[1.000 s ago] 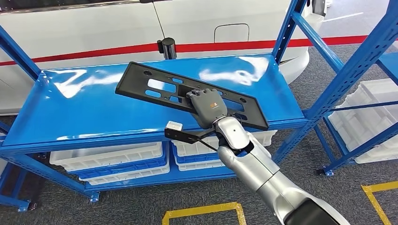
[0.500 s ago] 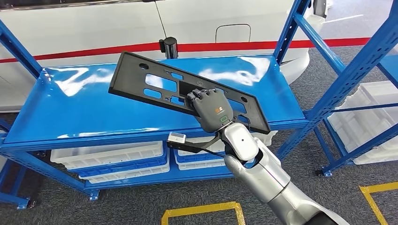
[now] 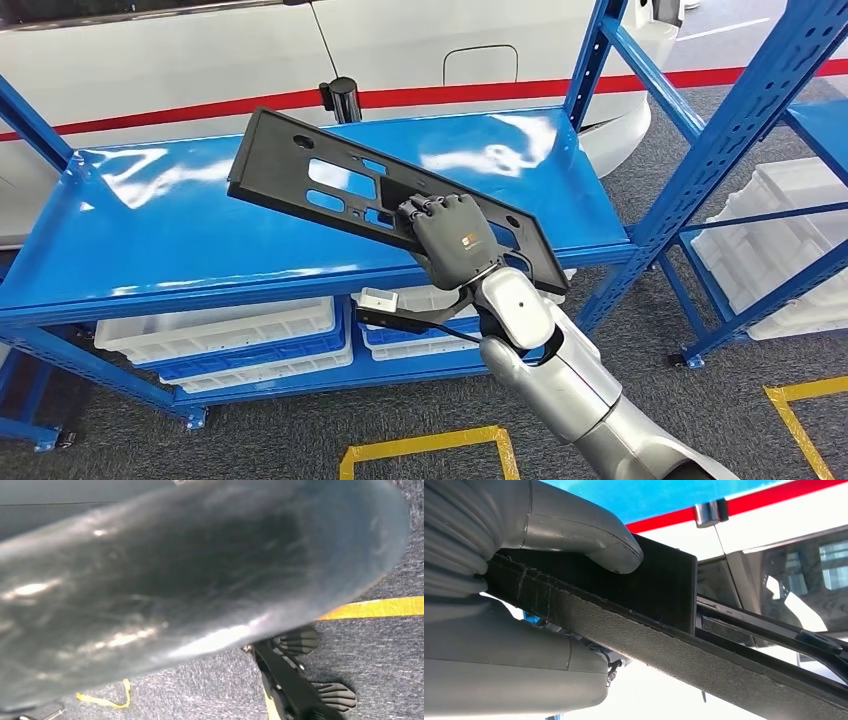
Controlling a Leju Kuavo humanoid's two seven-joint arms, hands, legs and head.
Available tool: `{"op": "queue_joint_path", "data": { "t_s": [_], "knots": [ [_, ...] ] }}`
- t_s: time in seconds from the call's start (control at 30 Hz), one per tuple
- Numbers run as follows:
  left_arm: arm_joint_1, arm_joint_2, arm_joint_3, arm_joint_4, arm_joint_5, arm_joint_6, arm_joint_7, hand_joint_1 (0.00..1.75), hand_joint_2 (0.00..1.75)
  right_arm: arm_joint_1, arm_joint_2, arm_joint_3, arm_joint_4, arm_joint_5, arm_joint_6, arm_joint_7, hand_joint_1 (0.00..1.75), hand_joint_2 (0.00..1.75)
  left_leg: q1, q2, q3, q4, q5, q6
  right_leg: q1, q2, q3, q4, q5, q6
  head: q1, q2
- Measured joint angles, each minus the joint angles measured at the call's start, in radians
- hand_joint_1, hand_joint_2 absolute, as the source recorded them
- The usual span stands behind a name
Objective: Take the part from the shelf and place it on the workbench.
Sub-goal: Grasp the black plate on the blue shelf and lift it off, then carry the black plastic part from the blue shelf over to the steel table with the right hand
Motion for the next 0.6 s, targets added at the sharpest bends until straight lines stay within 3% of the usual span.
{"op": "queue_joint_path", "data": {
  "t_s": [0.07, 0.17, 0.2, 0.23, 0.3, 0.37, 0.4, 0.43, 0.47, 0.53, 0.6],
  "knots": [
    [-0.001, -0.001, 0.002, 0.000, 0.000, 0.000, 0.000, 0.00, 0.00, 0.000, 0.000, 0.001, -0.013, 0.002, 0.000, -0.001, 1.75, 1.75, -0.003, -0.009, 0.033, -0.068, 0.024, 0.002, 0.004, 0.001, -0.005, 0.001, 0.010, 0.012, 0.001, 0.000],
    [-0.002, -0.002, 0.003, 0.000, 0.000, 0.000, 0.000, 0.00, 0.00, 0.002, 0.000, 0.003, -0.024, 0.003, 0.000, -0.002, 1.75, 1.75, -0.010, -0.009, 0.019, -0.073, 0.040, 0.022, 0.005, 0.002, -0.014, -0.002, 0.026, 0.032, 0.002, 0.000],
    [-0.003, -0.002, 0.003, 0.000, 0.000, 0.000, 0.000, 0.00, 0.00, 0.003, 0.000, 0.003, -0.027, 0.003, 0.000, -0.003, 1.75, 1.75, -0.010, -0.007, 0.011, -0.075, 0.049, 0.033, 0.004, 0.002, -0.023, 0.008, 0.014, 0.034, 0.002, 0.000],
    [-0.003, -0.002, 0.003, 0.000, 0.000, 0.000, 0.000, 0.00, 0.00, 0.003, -0.001, 0.003, -0.029, 0.003, 0.000, -0.003, 1.75, 1.75, -0.008, -0.005, 0.000, -0.076, 0.060, 0.043, 0.005, 0.002, -0.039, 0.038, -0.012, 0.031, 0.003, 0.000],
    [-0.004, -0.002, 0.003, 0.000, 0.000, 0.001, 0.000, 0.00, 0.00, 0.003, -0.002, 0.003, -0.032, 0.003, 0.000, -0.003, 1.75, 1.75, -0.010, -0.002, -0.026, -0.076, 0.080, 0.055, 0.005, 0.001, -0.084, 0.156, -0.092, 0.020, 0.004, 0.000],
    [-0.004, -0.002, 0.003, 0.000, 0.000, 0.001, 0.000, 0.00, 0.00, 0.006, -0.003, 0.003, -0.032, 0.003, 0.000, -0.003, 1.75, 1.75, -0.013, 0.000, -0.053, -0.075, 0.099, 0.059, 0.007, 0.001, -0.109, 0.267, -0.140, 0.020, 0.004, 0.000],
    [-0.004, -0.003, 0.003, 0.000, 0.000, 0.001, 0.000, 0.00, 0.00, 0.008, -0.004, 0.003, -0.032, 0.003, 0.000, -0.003, 1.75, 1.75, -0.016, 0.001, -0.065, -0.075, 0.107, 0.060, 0.008, 0.001, -0.098, 0.277, -0.138, 0.025, 0.004, 0.000],
    [-0.004, -0.003, 0.003, 0.000, 0.000, 0.001, 0.000, 0.00, 0.00, 0.009, -0.004, 0.003, -0.032, 0.003, 0.000, -0.003, 1.75, 1.75, -0.018, 0.002, -0.075, -0.075, 0.116, 0.060, 0.010, 0.001, -0.069, 0.250, -0.125, 0.030, 0.004, 0.000],
    [-0.004, -0.003, 0.003, 0.000, 0.000, 0.001, 0.000, 0.00, 0.00, 0.010, -0.004, 0.003, -0.033, 0.003, 0.000, -0.003, 1.75, 1.75, -0.021, 0.002, -0.084, -0.075, 0.123, 0.060, 0.014, 0.001, -0.022, 0.189, -0.107, 0.031, 0.004, 0.000],
    [-0.004, -0.006, 0.003, 0.001, 0.000, 0.001, 0.000, 0.00, 0.00, 0.009, -0.004, 0.003, -0.038, 0.003, -0.001, -0.003, 1.75, 1.75, -0.026, 0.002, -0.095, -0.075, 0.137, 0.056, 0.023, -0.002, 0.080, 0.044, -0.093, 0.019, 0.002, 0.000],
    [-0.004, -0.008, 0.004, 0.001, 0.000, 0.001, 0.000, 0.00, 0.00, 0.008, -0.003, 0.003, -0.043, 0.004, -0.001, -0.003, 1.75, 1.75, -0.026, 0.004, -0.100, -0.077, 0.150, 0.047, 0.031, -0.006, 0.123, -0.028, -0.094, 0.008, 0.001, 0.000]
  ]
}}
